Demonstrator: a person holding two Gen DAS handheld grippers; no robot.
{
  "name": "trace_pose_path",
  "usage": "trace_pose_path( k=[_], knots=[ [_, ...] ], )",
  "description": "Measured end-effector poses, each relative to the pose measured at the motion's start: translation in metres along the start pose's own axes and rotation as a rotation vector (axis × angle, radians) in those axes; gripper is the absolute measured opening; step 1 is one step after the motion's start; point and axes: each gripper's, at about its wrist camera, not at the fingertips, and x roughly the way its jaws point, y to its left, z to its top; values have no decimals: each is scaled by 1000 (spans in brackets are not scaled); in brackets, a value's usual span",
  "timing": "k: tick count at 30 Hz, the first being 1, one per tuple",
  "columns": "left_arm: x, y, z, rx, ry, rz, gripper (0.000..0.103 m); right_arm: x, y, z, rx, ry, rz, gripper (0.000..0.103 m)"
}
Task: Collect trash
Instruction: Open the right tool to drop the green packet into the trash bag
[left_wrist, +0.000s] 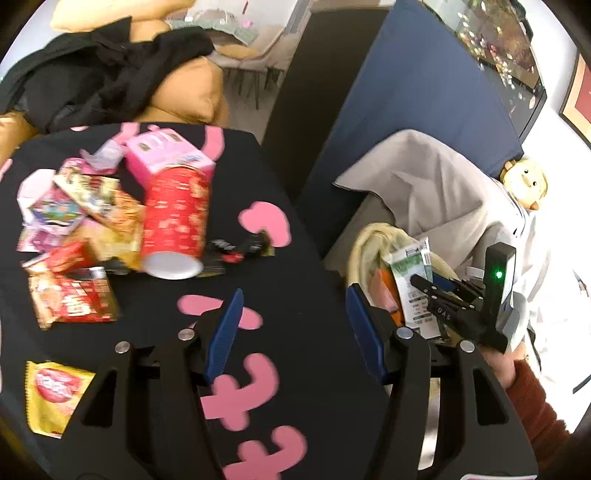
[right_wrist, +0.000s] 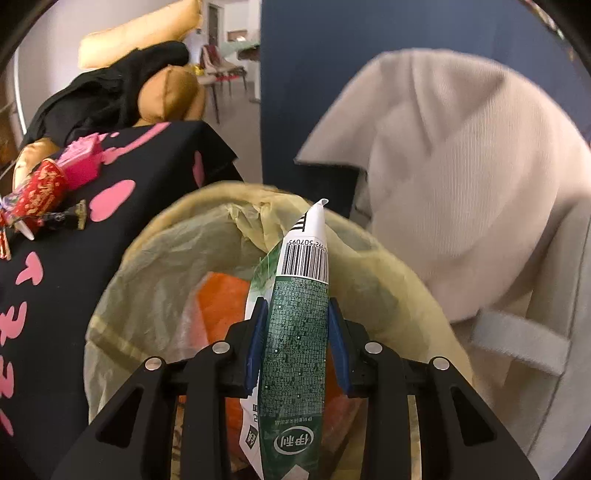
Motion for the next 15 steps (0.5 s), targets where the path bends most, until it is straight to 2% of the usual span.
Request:
trace_pose_path(
  k=[4, 10, 13, 15],
  knots=[
    [-16, 23, -6, -14, -32, 9, 58, 10, 6, 0, -12, 60, -21, 31],
    [-39, 64, -13, -68, -64, 34, 59, -8, 2, 3, 74, 51, 6, 33],
    [-52, 87, -17, -98, -87, 49, 60, -26, 0, 2, 103, 11, 13, 53],
    [-58, 99, -19, -111, -100, 58, 60, -38, -1, 2, 115, -12, 18, 54]
  ],
)
